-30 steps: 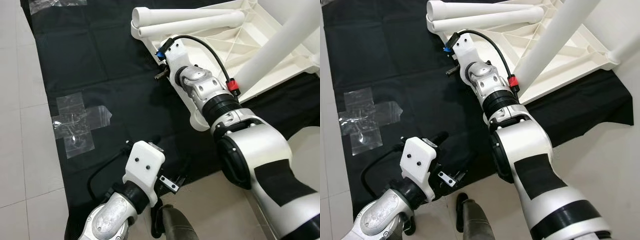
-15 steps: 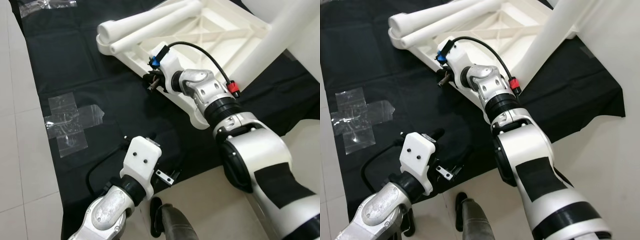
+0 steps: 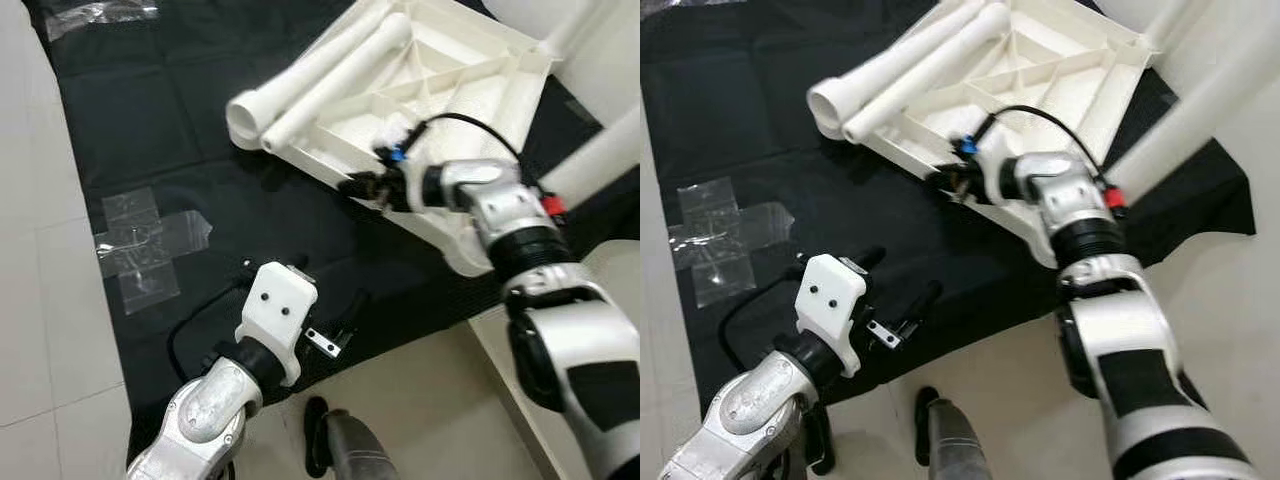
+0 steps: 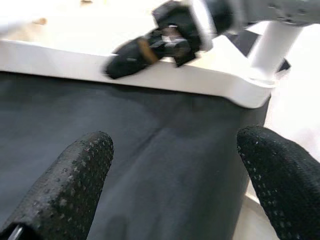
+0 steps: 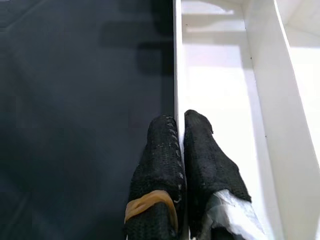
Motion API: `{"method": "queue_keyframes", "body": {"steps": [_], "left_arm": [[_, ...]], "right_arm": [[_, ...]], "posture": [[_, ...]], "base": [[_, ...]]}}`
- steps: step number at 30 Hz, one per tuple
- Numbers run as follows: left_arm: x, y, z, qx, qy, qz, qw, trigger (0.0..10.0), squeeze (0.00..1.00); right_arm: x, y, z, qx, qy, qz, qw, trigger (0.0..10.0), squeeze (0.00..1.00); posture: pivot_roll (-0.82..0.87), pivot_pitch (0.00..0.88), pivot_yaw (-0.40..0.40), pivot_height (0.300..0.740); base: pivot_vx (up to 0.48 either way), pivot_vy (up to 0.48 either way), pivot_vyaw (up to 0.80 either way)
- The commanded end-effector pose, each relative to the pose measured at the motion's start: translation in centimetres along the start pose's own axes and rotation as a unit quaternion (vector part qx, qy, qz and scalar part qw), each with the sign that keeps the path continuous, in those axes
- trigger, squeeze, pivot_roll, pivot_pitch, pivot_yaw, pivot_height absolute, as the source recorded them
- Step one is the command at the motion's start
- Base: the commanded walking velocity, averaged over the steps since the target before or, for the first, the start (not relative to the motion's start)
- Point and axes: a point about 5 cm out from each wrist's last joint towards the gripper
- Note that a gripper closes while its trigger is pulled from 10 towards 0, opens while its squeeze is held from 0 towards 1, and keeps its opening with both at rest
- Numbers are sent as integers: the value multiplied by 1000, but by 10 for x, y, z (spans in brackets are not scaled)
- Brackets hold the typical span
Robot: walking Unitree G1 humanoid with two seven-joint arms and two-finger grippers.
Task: Building children table
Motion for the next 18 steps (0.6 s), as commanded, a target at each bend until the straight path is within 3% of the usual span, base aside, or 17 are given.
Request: {"method": "queue_keyframes", "body": {"steps": [1,6,8,12,13,18], "left_arm": [[-4,1,2,-9,4,-7,1000,10000,0],[-4,0,-1,-11,-1,-8,1000,10000,0],[-3,-1,-3,-13,-3,-8,1000,10000,0],[-3,-1,-3,-15,-5,-8,1000,10000,0],[-3,-1,-4,-15,-6,-8,1000,10000,0],[-4,-1,-4,-17,-6,-9,1000,10000,0]], "right_arm": [[-8,-6,-14,60,-4,7,998,0,0],[-19,17,-28,140,-17,51,989,0,0],[-21,27,-43,204,-12,72,976,0,0],[-29,31,-55,246,11,45,968,0,0],[-37,29,-54,230,33,11,973,0,0],[-40,23,-45,189,70,-21,979,0,0]], "posture": [[6,310,-115,740],[13,308,-102,740],[16,308,-99,740],[22,306,-95,740],[22,305,-94,740],[25,300,-95,740]], "base": [[0,0,0],[0,0,0],[0,0,0],[0,0,0],[0,0,0],[0,0,0]]}}
Point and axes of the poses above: a point about 5 cm out from each wrist's last joint towards the gripper, its own y axis pointing back from the gripper into the wrist, its own x axis along the axis of the wrist's last joint, z = x × y, and after that the axes turned 12 degrees about y, right-handed
